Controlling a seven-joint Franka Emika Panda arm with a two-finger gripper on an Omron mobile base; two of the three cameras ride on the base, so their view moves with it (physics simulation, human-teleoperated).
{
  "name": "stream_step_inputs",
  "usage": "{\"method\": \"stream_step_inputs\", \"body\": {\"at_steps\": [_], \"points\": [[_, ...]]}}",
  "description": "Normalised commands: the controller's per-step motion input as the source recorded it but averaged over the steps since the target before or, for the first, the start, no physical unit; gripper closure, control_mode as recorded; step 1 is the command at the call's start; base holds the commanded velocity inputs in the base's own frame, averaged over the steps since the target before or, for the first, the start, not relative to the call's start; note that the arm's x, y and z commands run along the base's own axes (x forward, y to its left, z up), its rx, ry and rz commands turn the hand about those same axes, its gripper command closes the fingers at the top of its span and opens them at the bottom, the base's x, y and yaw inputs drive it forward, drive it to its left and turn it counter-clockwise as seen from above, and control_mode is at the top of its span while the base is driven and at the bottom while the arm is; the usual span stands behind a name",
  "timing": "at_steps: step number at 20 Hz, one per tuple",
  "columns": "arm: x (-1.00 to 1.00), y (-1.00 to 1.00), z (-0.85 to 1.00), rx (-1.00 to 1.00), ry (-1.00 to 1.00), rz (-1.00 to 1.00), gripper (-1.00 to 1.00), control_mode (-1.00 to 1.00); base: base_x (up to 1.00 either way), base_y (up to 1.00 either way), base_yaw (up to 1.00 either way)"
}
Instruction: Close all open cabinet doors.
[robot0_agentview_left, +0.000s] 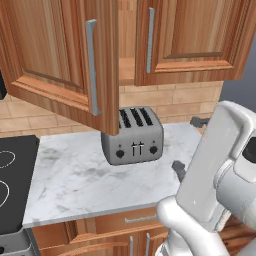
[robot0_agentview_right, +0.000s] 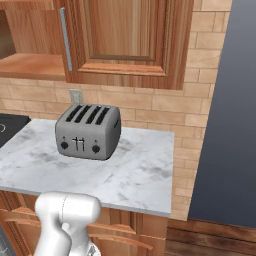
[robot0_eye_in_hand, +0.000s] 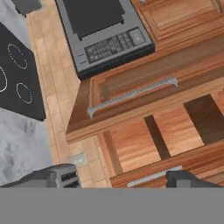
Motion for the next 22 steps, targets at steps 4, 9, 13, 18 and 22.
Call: {"method": "stream_step_inputs", "body": {"at_steps": [4,9,13,18,22], "points": [[-0.01,0.80,-0.01,-0.12,-0.24,-0.09,-1.00,-1.00,0.00,0.00,0.00],[0.21,0.73,-0.02,-0.07,-0.15,-0.10,-1.00,-1.00,0.00,0.00,0.00],[0.70,0.55,-0.07,0.00,-0.03,-0.13,-1.00,-1.00,0.00,0.00,0.00],[0.86,0.42,-0.03,0.00,0.00,-0.11,-1.00,-1.00,0.00,0.00,0.00],[0.83,0.25,0.00,0.00,0.00,-0.12,-1.00,-1.00,0.00,0.00,0.00]]}}
